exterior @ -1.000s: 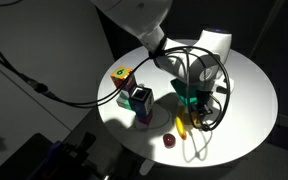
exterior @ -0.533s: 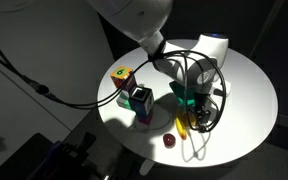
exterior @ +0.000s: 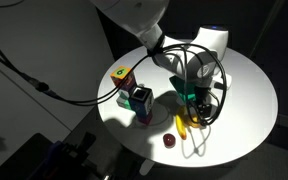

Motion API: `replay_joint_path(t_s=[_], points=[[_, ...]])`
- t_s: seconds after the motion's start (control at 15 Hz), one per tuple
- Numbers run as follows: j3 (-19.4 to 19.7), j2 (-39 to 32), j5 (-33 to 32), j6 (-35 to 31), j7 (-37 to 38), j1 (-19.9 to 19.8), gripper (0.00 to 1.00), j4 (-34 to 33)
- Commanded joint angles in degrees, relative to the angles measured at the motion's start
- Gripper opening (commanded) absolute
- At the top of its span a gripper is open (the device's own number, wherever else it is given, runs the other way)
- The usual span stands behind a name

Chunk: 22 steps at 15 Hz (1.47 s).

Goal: Remove the yellow fruit from the block and place it on the table

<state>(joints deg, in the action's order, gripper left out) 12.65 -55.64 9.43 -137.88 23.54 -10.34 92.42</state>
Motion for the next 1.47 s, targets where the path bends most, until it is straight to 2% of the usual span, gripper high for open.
replay_joint_path(t_s=[0.0, 0.4, 0.87, 1.4], points=[[-0.15, 3.15, 0.53, 0.34, -0.12, 0.48, 1.0, 1.04], [-0.85, 7.42, -0.42, 1.62, -2.41, 1.57, 1.0, 1.79], [-1.46, 12.06, -2.35, 8.6, -7.05, 2.5, 1.0, 2.2], [-0.44, 20.6, -7.73, 13.57, -6.4, 5.12, 1.0, 7.51]])
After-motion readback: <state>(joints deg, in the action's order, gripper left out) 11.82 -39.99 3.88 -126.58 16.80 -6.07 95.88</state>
